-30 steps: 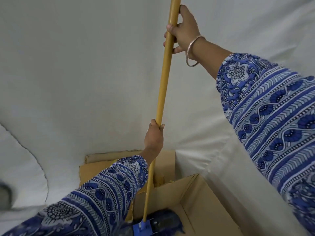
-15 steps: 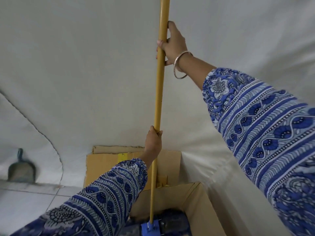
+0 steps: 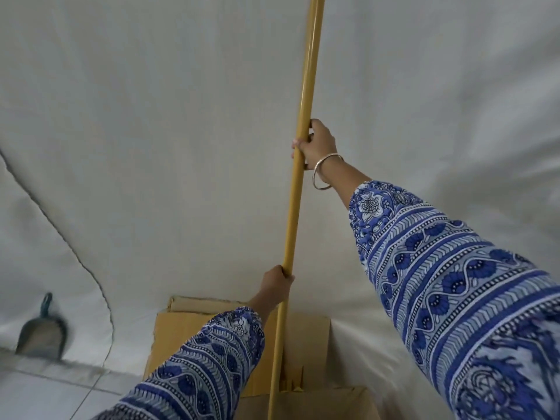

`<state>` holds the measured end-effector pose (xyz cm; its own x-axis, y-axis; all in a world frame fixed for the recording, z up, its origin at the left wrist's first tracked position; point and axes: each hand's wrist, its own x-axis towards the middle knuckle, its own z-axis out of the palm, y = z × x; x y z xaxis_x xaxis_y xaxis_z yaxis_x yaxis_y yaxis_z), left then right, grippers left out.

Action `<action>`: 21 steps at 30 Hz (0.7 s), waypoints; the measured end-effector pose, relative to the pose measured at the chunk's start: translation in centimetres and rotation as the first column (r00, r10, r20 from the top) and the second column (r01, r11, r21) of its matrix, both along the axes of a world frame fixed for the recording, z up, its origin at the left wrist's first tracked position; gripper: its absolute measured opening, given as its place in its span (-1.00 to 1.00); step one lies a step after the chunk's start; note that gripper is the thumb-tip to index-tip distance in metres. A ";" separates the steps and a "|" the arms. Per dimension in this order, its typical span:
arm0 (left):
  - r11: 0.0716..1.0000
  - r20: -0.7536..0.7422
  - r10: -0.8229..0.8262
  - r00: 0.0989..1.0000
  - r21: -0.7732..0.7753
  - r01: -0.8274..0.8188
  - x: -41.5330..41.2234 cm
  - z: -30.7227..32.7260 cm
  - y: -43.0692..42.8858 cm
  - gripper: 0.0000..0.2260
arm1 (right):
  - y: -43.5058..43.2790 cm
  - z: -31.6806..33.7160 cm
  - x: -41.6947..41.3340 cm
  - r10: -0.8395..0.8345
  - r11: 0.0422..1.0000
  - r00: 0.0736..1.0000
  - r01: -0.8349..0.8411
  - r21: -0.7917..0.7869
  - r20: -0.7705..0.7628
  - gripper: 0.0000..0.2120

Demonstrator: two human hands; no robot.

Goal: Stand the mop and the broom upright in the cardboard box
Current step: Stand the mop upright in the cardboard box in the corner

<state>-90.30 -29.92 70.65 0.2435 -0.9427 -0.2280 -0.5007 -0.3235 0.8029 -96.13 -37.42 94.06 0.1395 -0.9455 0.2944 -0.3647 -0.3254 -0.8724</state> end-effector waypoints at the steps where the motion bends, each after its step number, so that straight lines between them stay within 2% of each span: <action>1: 1.000 -0.004 -0.002 1.000 0.002 0.002 0.0 0.0 -0.1 -0.73 | -0.1 0.0 0.0 -0.008 1.000 1.000 0.008 0.007 -0.005 -0.69; 8: 0.999 -0.013 0.034 0.999 0.004 -0.033 0.1 0.0 -0.9 -0.74 | -0.4 -0.3 0.2 -0.028 1.000 0.989 0.027 -0.013 -0.145 -0.58; 13: 0.998 -0.005 0.059 0.998 0.026 -0.059 0.1 0.1 -1.2 -0.73 | -0.5 -0.8 0.2 0.007 0.999 0.980 -0.001 0.033 -0.200 -0.56; 18: 0.997 -0.023 0.073 0.997 0.034 -0.072 0.4 0.6 -1.3 -0.74 | -0.4 -1.3 -0.1 0.068 0.995 0.975 -0.050 0.090 -0.211 -0.49; 21: 0.996 -0.026 0.090 0.996 0.023 -0.089 0.3 0.8 -1.3 -0.80 | -0.1 -1.2 -0.2 0.126 0.987 0.972 -0.104 0.118 -0.197 -0.46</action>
